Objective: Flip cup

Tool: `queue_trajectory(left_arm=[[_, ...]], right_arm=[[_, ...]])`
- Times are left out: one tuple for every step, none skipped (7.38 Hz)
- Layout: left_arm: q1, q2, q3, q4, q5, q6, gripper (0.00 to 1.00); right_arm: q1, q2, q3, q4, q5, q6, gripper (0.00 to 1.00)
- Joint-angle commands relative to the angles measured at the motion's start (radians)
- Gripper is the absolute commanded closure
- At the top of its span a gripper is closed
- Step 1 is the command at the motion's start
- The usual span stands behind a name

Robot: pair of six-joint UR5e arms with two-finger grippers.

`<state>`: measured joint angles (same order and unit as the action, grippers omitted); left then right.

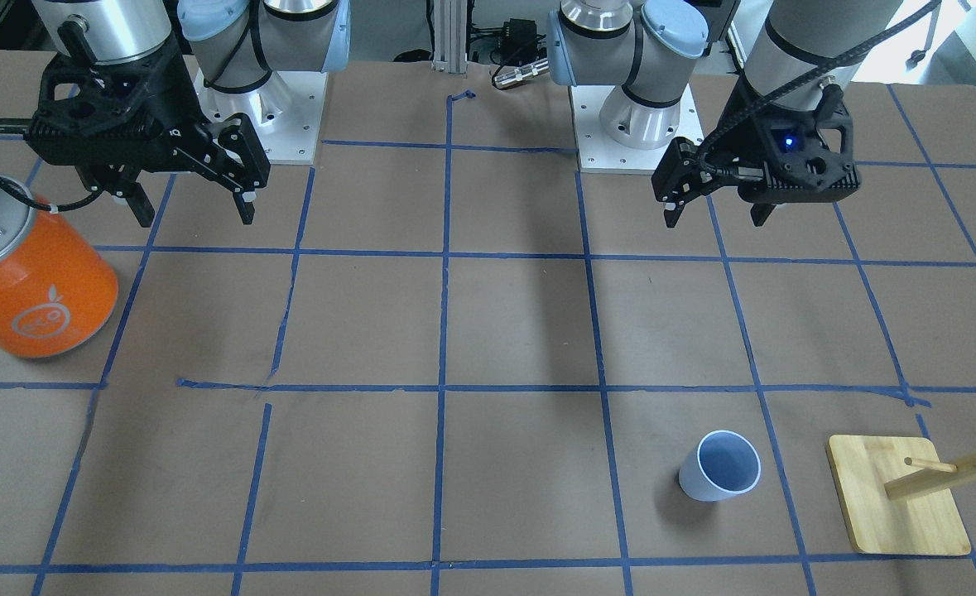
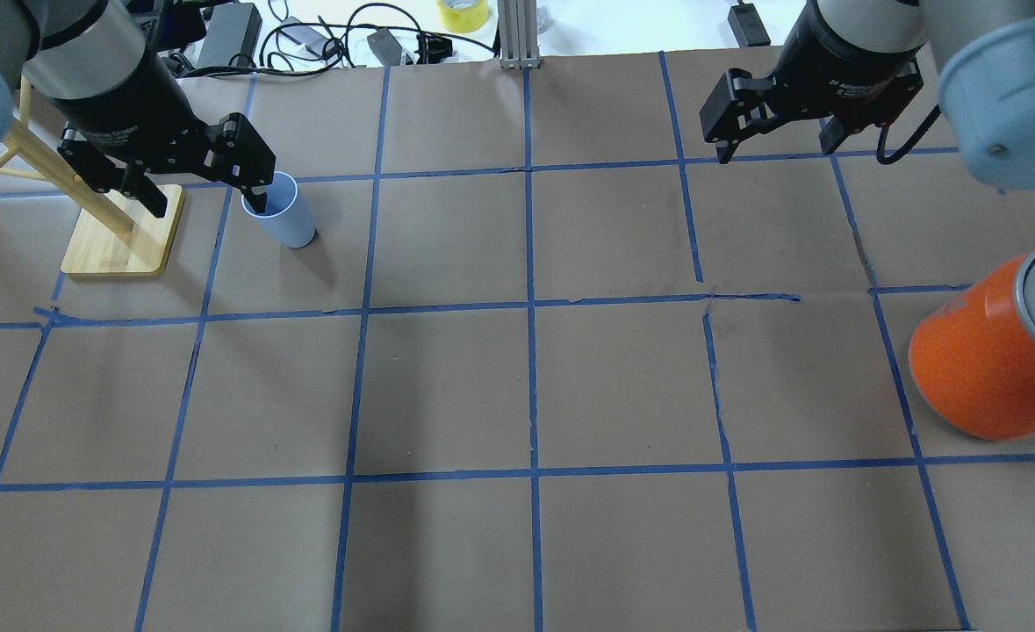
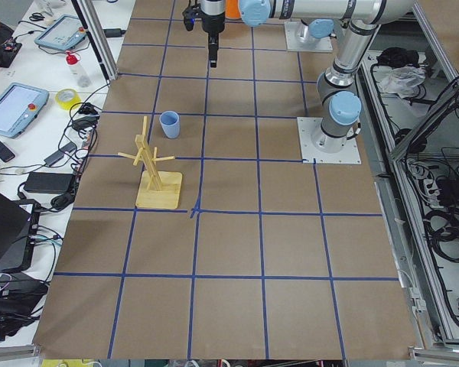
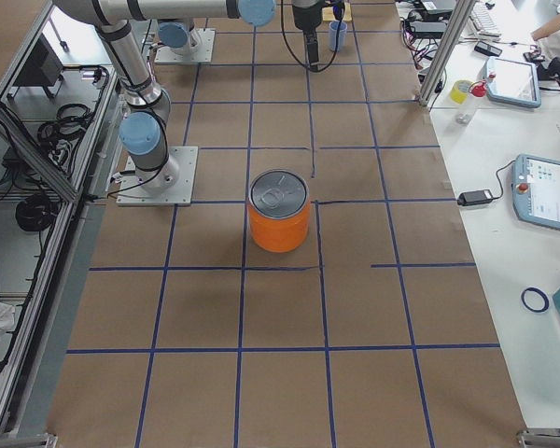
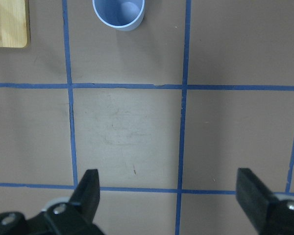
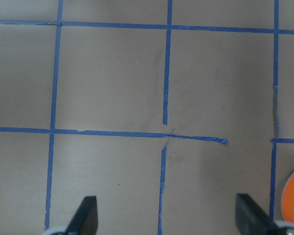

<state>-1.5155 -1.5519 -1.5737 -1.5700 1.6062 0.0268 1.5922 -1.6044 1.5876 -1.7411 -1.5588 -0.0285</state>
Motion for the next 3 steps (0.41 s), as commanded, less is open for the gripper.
queue_trajectory(left_arm=[[0.000,0.024,-0.026,-0.010,0.000,-0.001,0.00],[0.000,0.024,-0.026,-0.021,0.000,-0.001,0.00],[0.000,0.027,-0.026,-0.025,0.000,-0.001,0.00]], right_arm=[[0.000,0.000,0.000,0.000,-0.001,-0.001,0.00],[0.000,0.000,0.000,0.000,-0.001,0.001,0.00],[0.000,0.000,0.000,0.000,-0.003,-0.001,0.00]])
